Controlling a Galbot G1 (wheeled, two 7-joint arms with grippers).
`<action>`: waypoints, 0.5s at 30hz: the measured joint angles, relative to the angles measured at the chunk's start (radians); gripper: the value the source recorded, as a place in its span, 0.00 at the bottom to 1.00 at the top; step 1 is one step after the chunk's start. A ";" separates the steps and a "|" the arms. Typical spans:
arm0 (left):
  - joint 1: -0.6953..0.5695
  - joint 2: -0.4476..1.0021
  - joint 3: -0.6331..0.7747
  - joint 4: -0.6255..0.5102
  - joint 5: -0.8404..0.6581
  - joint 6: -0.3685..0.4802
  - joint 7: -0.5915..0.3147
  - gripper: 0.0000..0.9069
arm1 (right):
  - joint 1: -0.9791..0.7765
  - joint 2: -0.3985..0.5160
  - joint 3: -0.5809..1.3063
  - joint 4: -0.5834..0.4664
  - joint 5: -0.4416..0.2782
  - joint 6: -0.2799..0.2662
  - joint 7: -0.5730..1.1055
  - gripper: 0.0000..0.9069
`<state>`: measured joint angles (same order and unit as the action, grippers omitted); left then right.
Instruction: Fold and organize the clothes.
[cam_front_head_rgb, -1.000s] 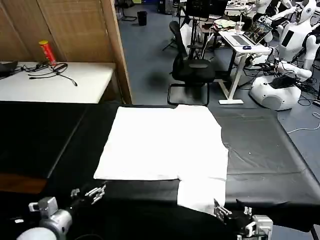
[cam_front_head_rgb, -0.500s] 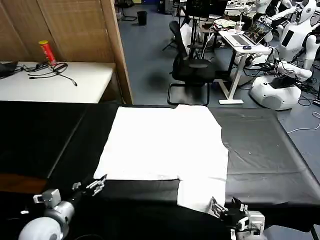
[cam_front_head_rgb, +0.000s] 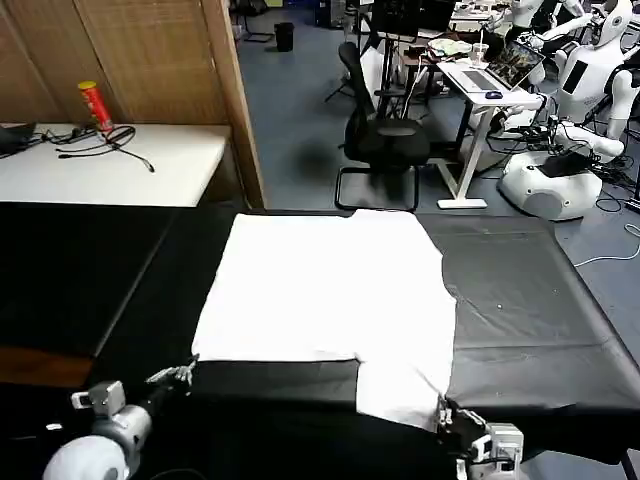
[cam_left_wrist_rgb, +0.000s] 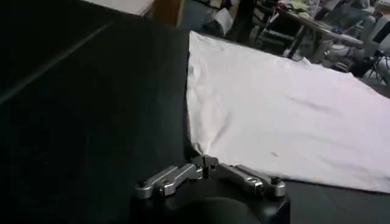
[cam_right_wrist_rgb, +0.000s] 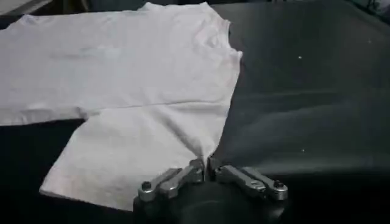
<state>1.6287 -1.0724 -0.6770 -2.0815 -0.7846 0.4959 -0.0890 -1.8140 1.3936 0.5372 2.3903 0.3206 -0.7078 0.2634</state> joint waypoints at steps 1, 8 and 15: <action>0.008 0.000 -0.004 -0.010 0.000 0.001 -0.003 0.00 | -0.011 0.001 0.000 0.012 -0.002 -0.008 0.006 0.02; 0.106 0.006 -0.052 -0.092 -0.005 -0.002 -0.030 0.00 | -0.089 0.003 0.004 0.073 -0.004 -0.021 0.025 0.01; 0.180 0.000 -0.089 -0.149 -0.009 -0.009 -0.044 0.00 | -0.088 -0.003 0.009 0.080 0.004 0.001 0.003 0.01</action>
<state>1.8091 -1.0724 -0.7662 -2.2306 -0.7932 0.4866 -0.1332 -1.9025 1.3902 0.5461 2.4706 0.3243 -0.7073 0.2662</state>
